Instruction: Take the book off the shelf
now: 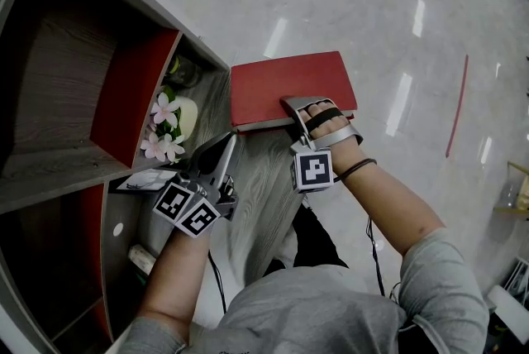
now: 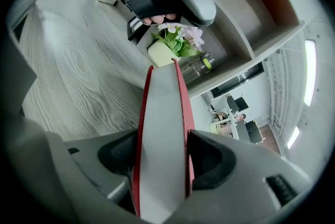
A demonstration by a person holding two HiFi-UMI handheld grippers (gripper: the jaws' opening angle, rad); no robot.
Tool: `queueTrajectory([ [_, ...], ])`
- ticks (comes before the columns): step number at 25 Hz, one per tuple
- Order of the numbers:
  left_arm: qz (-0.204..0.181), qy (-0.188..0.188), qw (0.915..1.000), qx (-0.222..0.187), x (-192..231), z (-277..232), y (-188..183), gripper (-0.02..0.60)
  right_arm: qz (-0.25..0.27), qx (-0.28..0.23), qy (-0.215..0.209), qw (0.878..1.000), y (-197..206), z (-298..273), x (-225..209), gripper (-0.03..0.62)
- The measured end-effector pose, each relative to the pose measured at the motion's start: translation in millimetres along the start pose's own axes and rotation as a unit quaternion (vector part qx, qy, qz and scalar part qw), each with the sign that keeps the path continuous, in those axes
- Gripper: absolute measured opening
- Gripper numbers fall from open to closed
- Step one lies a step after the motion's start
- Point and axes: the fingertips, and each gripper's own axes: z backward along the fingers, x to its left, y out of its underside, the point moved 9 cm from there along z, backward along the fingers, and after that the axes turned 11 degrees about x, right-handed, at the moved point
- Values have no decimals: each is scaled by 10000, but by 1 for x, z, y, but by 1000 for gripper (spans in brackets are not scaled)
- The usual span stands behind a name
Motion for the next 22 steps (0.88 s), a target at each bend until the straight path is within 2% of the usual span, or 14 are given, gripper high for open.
queueTrajectory([
  [1,-4,4,10000,6,0,0,0,23,-108,-61,-212,9997,-1,1,3,310],
  [3,0,9,10000,13,0,-1,0,21,-361,-185,-1010,9941,-4,0,17,334],
  [4,10,10,10000,11,1,-1,0,21,-502,-249,-1386,9888,-5,-1,22,264],
  [5,22,11,10000,6,1,-1,0,22,-613,-312,-1589,9849,-5,-1,24,335],
  [8,33,14,10000,6,0,-2,0,22,-634,-362,-1739,9821,-5,-1,25,302],
  [22,-15,-19,10000,-26,-8,0,-1,23,-613,-368,-1830,9805,-4,-1,21,299],
])
